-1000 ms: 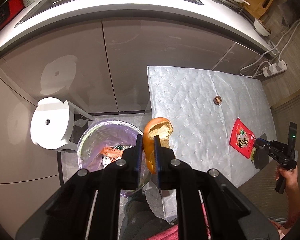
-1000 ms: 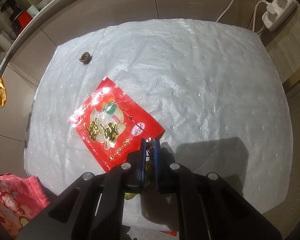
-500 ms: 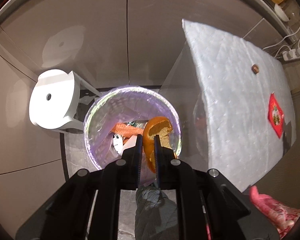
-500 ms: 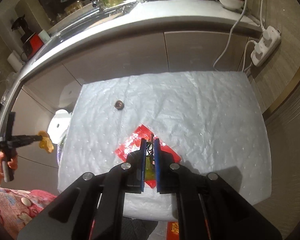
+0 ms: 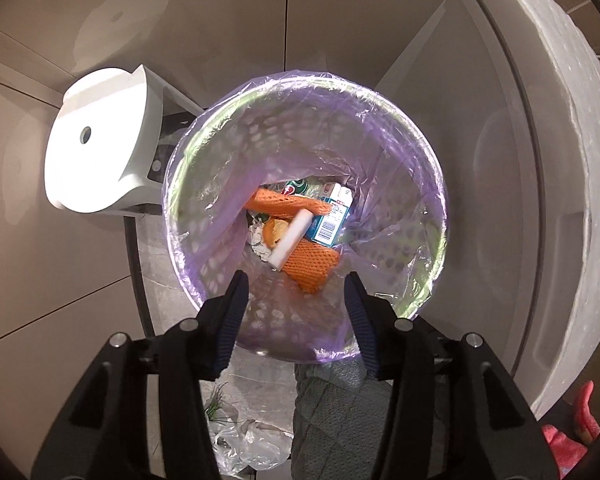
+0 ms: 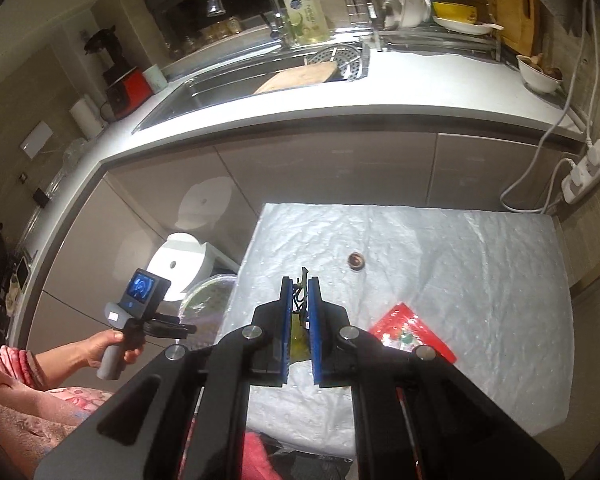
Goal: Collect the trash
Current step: 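Release the green leaf into the bin with the right tool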
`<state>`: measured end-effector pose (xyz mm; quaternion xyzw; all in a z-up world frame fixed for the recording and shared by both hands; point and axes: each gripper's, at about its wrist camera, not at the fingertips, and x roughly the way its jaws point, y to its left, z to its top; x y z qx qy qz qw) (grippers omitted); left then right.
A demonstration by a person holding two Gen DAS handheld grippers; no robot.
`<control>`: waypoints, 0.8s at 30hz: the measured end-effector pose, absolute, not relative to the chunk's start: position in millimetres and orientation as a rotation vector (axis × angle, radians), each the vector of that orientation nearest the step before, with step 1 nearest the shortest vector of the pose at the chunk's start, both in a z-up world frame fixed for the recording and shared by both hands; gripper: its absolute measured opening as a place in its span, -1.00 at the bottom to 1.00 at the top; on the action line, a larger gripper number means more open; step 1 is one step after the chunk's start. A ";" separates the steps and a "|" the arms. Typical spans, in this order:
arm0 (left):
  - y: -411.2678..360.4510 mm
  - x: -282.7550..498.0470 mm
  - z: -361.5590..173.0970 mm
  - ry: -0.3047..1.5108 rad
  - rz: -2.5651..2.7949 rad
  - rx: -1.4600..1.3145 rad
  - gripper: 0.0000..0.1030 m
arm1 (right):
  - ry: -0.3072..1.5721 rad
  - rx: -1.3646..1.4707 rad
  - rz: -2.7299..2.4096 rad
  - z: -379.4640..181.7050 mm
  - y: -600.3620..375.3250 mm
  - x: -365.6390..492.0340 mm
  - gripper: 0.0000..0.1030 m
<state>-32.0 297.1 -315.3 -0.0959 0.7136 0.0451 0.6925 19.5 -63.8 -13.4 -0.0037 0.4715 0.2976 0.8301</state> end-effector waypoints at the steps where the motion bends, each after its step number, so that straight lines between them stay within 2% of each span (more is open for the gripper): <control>1: 298.8 -32.8 -306.7 1.578 0.100 -0.219 -0.06 | 1.005 -0.007 0.655 -14.9 -53.2 16.7 -0.84; 4: 303.9 -37.8 -264.9 1.492 0.088 -0.236 0.04 | 1.027 -0.018 0.742 -26.6 -15.2 11.9 -0.84; 6: 307.3 -46.8 -226.2 1.410 0.090 -0.244 0.46 | 1.054 -0.026 0.801 -40.1 12.1 9.5 -0.84; 8: 310.2 -58.5 -186.9 1.323 0.095 -0.236 0.58 | 1.090 -0.038 0.858 -58.9 41.7 8.0 -0.84; 11: 313.9 -78.1 -138.5 1.241 0.082 -0.229 0.63 | 1.153 -0.055 0.934 -90.8 85.7 6.0 -0.84; 13: 317.3 -89.7 -117.4 1.204 0.095 -0.206 0.75 | 1.199 -0.075 0.969 -114.8 112.1 5.4 -0.84; 15: 323.7 -99.3 -104.3 1.180 0.122 -0.179 0.76 | 1.243 -0.110 1.001 -137.9 139.4 4.1 -0.83; 21: 348.6 -118.9 -99.1 1.162 0.230 -0.214 0.76 | 1.342 -0.270 1.021 -204.9 203.9 -3.5 -0.82; 24: 360.0 -125.8 -100.1 1.164 0.283 -0.240 0.76 | 1.388 -0.323 0.990 -235.0 216.4 -3.8 -0.74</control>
